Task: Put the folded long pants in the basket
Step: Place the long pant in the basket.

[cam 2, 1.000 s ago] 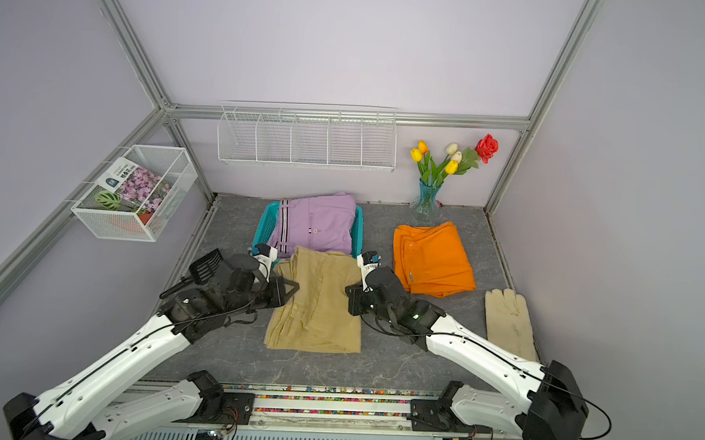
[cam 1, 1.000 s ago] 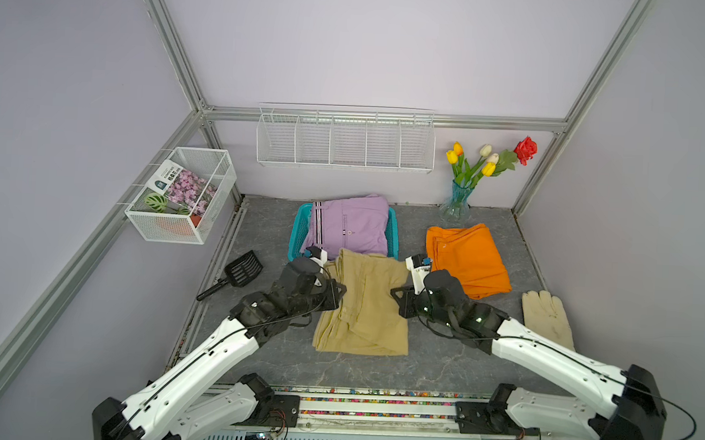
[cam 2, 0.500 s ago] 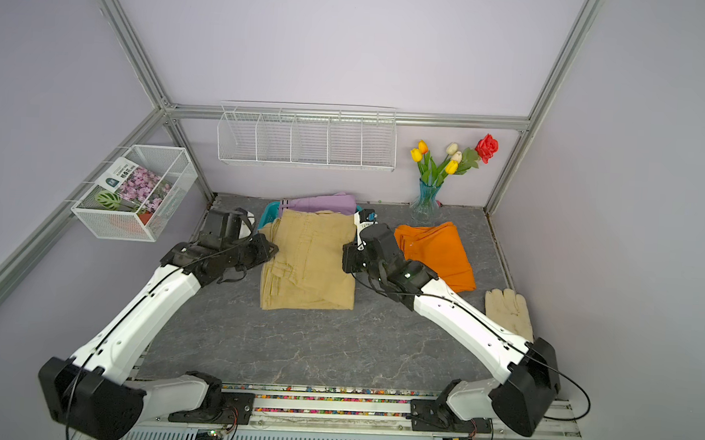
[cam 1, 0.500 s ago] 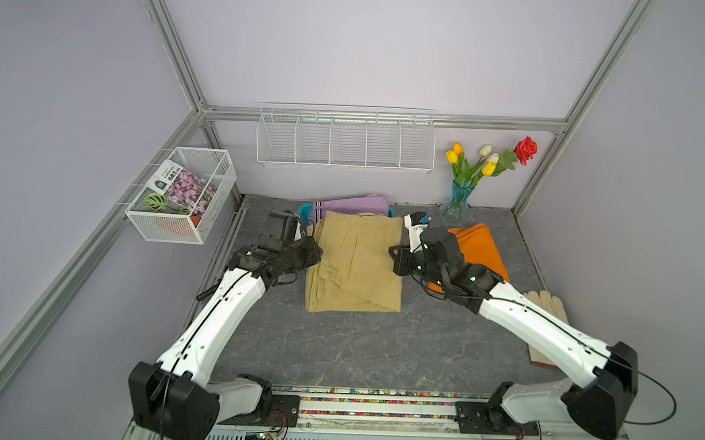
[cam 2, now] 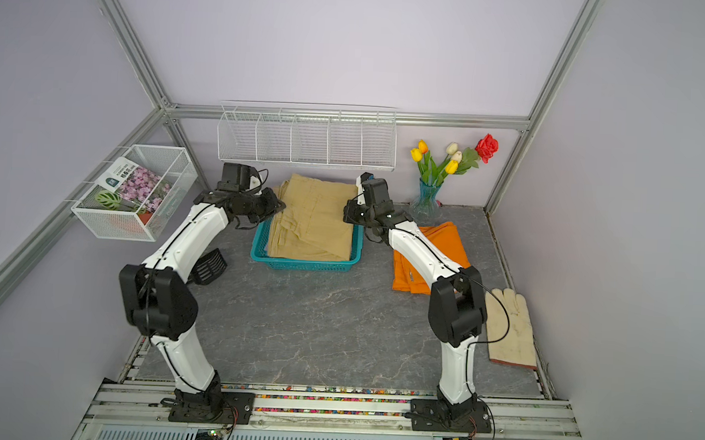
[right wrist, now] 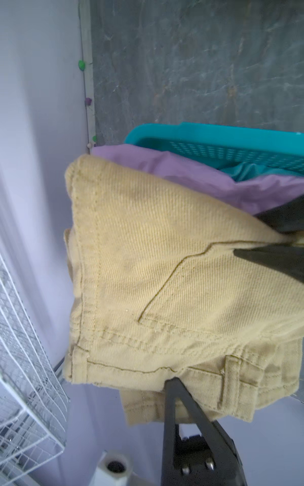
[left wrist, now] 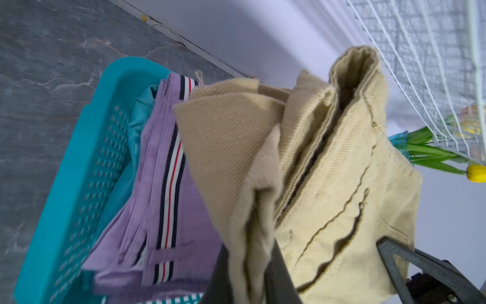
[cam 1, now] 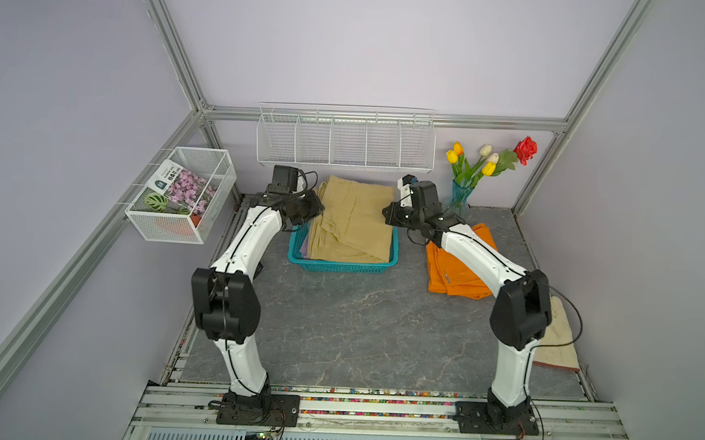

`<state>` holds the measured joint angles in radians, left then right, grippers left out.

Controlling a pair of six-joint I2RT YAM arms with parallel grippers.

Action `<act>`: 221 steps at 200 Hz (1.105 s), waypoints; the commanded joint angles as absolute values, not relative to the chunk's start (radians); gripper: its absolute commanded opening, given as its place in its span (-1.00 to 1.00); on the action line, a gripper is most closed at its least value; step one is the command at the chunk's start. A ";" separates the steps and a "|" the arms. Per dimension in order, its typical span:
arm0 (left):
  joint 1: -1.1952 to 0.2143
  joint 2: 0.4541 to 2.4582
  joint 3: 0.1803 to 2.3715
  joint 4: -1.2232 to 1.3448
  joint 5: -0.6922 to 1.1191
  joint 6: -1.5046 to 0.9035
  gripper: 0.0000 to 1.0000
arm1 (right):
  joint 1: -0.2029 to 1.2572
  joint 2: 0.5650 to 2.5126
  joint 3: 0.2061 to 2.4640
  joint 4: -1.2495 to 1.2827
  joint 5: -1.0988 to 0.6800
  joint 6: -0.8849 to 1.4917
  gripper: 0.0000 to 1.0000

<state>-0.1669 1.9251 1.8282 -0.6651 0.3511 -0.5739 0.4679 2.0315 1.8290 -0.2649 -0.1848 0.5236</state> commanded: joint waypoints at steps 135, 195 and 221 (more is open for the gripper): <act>-0.087 1.943 1.847 -0.637 0.408 -0.577 -1.00 | 0.420 2.173 1.986 -0.373 -0.248 0.460 -1.00; -0.068 1.947 1.833 -0.690 0.380 -0.569 -1.00 | 0.430 2.175 2.001 -0.422 -0.257 0.461 -1.00; -0.023 2.039 1.807 -0.672 0.417 -0.592 -1.00 | 0.430 2.251 1.993 -0.424 -0.246 0.476 -1.00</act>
